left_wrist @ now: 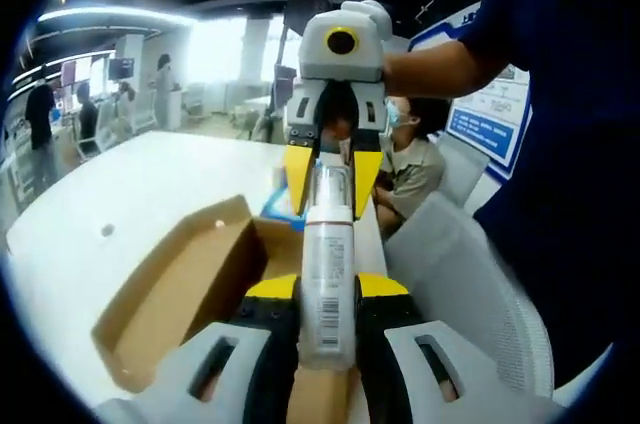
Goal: Operate the shoe box by opening the lid, removing the specified soft item, and placing it in the target area until the item is outside and the box remains undamaged.
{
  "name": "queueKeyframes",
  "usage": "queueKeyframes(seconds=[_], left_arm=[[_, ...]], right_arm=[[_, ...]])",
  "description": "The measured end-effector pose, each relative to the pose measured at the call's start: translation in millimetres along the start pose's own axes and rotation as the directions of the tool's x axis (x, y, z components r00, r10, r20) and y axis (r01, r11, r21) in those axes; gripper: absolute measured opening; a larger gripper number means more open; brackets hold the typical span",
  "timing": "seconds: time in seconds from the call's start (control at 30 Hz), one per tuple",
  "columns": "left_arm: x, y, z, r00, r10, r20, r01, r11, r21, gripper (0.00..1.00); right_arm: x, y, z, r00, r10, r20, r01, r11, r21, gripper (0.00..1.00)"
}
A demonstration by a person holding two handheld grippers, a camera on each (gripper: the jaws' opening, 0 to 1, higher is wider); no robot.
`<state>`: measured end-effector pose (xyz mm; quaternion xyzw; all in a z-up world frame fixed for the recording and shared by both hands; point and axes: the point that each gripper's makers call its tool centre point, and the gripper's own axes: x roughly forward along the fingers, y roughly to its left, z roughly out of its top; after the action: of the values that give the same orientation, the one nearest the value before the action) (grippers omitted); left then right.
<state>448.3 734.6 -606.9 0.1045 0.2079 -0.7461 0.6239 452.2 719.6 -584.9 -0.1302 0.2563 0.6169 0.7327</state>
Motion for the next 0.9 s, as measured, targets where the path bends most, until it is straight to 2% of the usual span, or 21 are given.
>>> queueKeyframes(seconds=[0.47, 0.9], left_arm=[[-2.3, -6.2, 13.7, 1.0, -0.007, 0.022, 0.007, 1.0, 0.014, 0.18], [1.2, -7.1, 23.2, 0.999, -0.022, 0.041, 0.021, 1.0, 0.016, 0.18]], right_arm=[[-2.4, 9.8, 13.4, 1.0, 0.018, 0.016, -0.018, 1.0, 0.006, 0.19], [-0.4, 11.4, 16.5, 0.999, 0.024, 0.029, -0.025, 1.0, 0.006, 0.2]])
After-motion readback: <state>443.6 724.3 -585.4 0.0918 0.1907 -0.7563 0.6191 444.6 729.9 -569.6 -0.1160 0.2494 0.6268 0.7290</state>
